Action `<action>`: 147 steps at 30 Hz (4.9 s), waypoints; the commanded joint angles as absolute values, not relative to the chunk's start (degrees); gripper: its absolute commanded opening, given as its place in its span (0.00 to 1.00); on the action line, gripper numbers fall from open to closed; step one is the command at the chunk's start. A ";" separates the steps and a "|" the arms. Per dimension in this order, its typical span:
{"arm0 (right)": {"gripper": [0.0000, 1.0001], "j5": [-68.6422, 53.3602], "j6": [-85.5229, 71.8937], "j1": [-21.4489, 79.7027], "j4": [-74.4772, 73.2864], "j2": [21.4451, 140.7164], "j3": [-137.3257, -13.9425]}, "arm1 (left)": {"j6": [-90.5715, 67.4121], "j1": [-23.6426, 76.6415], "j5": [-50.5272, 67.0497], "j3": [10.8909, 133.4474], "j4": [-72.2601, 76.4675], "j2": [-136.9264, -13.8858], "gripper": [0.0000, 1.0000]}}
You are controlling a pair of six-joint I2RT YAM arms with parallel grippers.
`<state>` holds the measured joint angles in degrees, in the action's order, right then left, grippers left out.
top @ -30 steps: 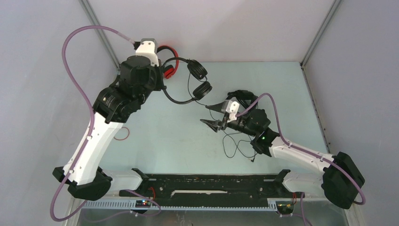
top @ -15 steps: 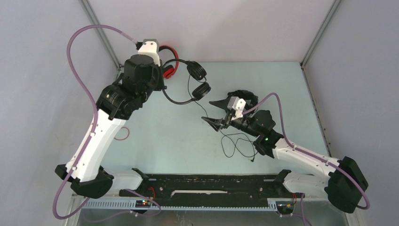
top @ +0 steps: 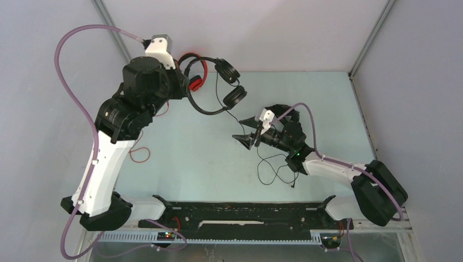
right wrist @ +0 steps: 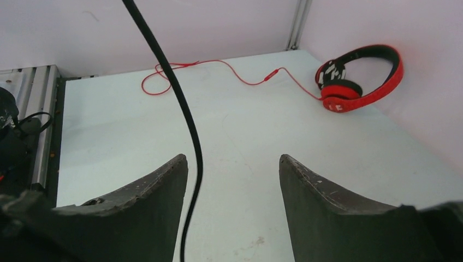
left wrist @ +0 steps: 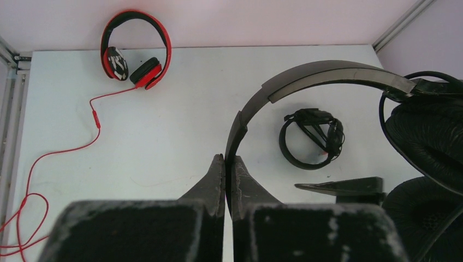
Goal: Wrap the headphones
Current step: Wrap the headphones cable around the headphones.
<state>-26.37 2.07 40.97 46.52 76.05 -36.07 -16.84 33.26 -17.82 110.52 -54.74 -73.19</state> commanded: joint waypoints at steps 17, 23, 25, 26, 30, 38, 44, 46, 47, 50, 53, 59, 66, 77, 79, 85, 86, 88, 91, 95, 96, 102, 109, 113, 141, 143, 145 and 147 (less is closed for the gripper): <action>0.00 -23.95 -6.77 36.63 59.36 85.30 -25.89 | -24.94 17.84 -2.46 114.95 -49.96 -71.76 0.00; 0.00 -21.97 -8.70 35.01 61.08 86.48 -25.84 | -27.40 15.47 8.58 114.75 -48.44 -72.33 0.00; 0.00 -21.26 -10.28 33.68 61.18 86.45 -26.24 | -26.41 15.47 12.00 114.98 -49.47 -73.09 0.00; 0.00 -21.36 -11.21 32.88 61.20 86.38 -26.58 | -25.50 15.47 13.54 114.78 -50.11 -73.43 0.00; 0.00 -20.30 -9.80 31.12 54.35 84.85 -29.50 | -21.87 15.75 24.53 110.70 -50.08 -73.44 0.00; 0.00 -17.30 -11.30 25.16 36.68 80.56 -39.20 | -12.86 17.48 31.28 97.24 -47.36 -68.13 0.00; 0.00 -22.34 -12.18 21.39 21.06 77.27 -48.34 | -0.47 26.29 22.47 98.03 -55.13 -69.08 0.00; 0.00 -24.51 -12.74 20.61 15.63 76.09 -51.15 | 2.60 29.00 18.72 96.94 -56.15 -69.33 0.00; 0.00 -25.39 -13.01 20.24 13.09 75.48 -52.43 | 3.84 30.13 17.22 96.27 -56.58 -69.42 0.00; 0.00 -28.67 -13.61 19.09 6.72 73.84 -56.00 | 8.02 34.27 10.61 94.27 -56.75 -69.44 0.00; 0.00 -32.82 -13.84 18.49 1.18 72.67 -60.38 | 12.32 38.46 1.94 93.77 -57.74 -70.30 0.00; 0.00 -41.42 -15.59 18.71 -8.75 72.73 -66.75 | 17.91 43.17 -5.51 92.88 -56.90 -71.98 0.00; 0.00 -49.08 -19.64 19.24 -13.27 74.59 -69.61 | 21.21 45.06 -10.57 89.55 -54.60 -73.49 0.00; 0.00 -59.12 -32.87 21.81 -7.00 77.23 -70.58 | 20.78 46.14 -20.12 89.91 -54.35 -77.28 0.00; 0.00 -60.42 -34.62 22.06 -5.53 76.98 -70.58 | 20.08 46.11 -22.94 89.99 -54.28 -78.04 0.00; 0.00 -61.00 -37.73 25.05 -3.19 77.15 -70.58 | 15.44 46.02 -30.05 92.43 -54.41 -81.12 0.00; 0.00 -61.07 -38.30 25.84 -2.69 77.35 -70.57 | 14.45 46.03 -31.45 93.17 -54.57 -81.67 0.00; 0.00 -60.89 -39.58 27.36 -1.67 77.87 -70.60 | 12.18 45.98 -34.16 94.80 -54.82 -82.64 0.00; 0.00 -60.51 -41.32 29.45 1.81 78.40 -70.55 | 8.27 46.03 -35.95 96.57 -54.28 -83.16 0.00; 0.00 -60.62 -44.46 32.37 7.46 79.32 -70.57 | 3.37 45.59 -36.87 96.83 -52.72 -83.38 0.00; 0.00 -60.48 -44.68 32.98 7.79 79.59 -70.55 | 2.10 45.35 -37.17 97.04 -52.61 -83.58 0.00; 0.10 -57.22 -39.14 35.60 5.65 81.47 -70.56 | -8.65 43.72 -37.39 99.49 -52.91 -83.90 0.00; 0.13 -44.83 -23.76 36.80 -2.09 80.20 -69.28 | -18.29 43.51 -37.74 103.27 -53.99 -82.99 0.00; 0.12 -41.32 -25.51 37.80 6.54 78.72 -64.24 | -20.23 43.51 -37.69 102.58 -51.53 -81.30 0.00; 0.09 -21.98 -1.73 49.19 12.12 73.02 -57.97 | -25.63 42.98 -32.00 93.76 -37.94 -76.68 0.00; 0.07 -20.87 1.78 49.20 14.57 73.56 -56.23 | -26.39 43.09 -31.32 92.02 -36.80 -76.50 0.00; 0.05 -20.47 3.81 49.21 15.47 73.92 -55.65 | -26.87 43.07 -31.01 91.67 -37.26 -76.87 0.00; 0.03 -21.03 4.41 49.17 15.35 73.81 -55.45 | -27.40 42.94 -30.81 91.56 -37.36 -77.07 0.00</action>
